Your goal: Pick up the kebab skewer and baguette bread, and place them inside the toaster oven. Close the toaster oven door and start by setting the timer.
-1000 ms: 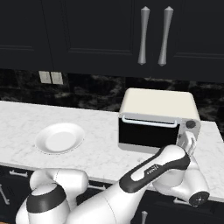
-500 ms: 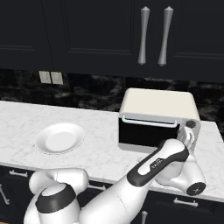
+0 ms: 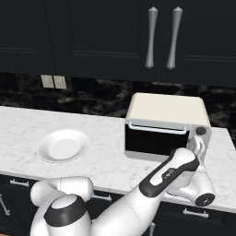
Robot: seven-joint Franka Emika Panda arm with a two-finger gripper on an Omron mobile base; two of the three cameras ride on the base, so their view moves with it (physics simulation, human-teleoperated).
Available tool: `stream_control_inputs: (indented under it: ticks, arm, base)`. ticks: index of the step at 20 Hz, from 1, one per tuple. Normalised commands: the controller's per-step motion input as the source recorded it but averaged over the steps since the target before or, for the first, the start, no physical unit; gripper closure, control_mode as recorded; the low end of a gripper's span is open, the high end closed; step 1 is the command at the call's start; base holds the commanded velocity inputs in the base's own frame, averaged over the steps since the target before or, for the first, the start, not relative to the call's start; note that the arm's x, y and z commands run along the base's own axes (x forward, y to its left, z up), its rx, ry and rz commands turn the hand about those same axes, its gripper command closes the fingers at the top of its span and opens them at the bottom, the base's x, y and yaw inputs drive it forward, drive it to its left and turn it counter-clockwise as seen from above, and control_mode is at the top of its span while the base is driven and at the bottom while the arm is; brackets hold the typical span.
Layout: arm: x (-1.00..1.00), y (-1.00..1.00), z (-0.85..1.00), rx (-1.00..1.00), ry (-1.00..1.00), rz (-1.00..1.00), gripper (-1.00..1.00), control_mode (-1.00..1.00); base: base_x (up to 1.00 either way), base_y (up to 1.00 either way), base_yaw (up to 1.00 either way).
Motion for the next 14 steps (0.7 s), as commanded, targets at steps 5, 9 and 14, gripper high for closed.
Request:
stream_control_inputs:
  ticks: [5,9,14]
  arm:
    - [0.31,-0.01,-0.11,0.0,0.0,-0.1,-1.0,-1.0]
    - [0.16,-0.09,-0.14,0.0,0.0,-0.14,-1.0,-1.0]
    - [0.18,-0.15,-0.13,0.0,0.0,-0.12,-1.0,-1.0]
  base:
    - [0.0,0.0,0.0]
    - [0.0,0.0,0.0]
    - [0.0,0.0,0.0]
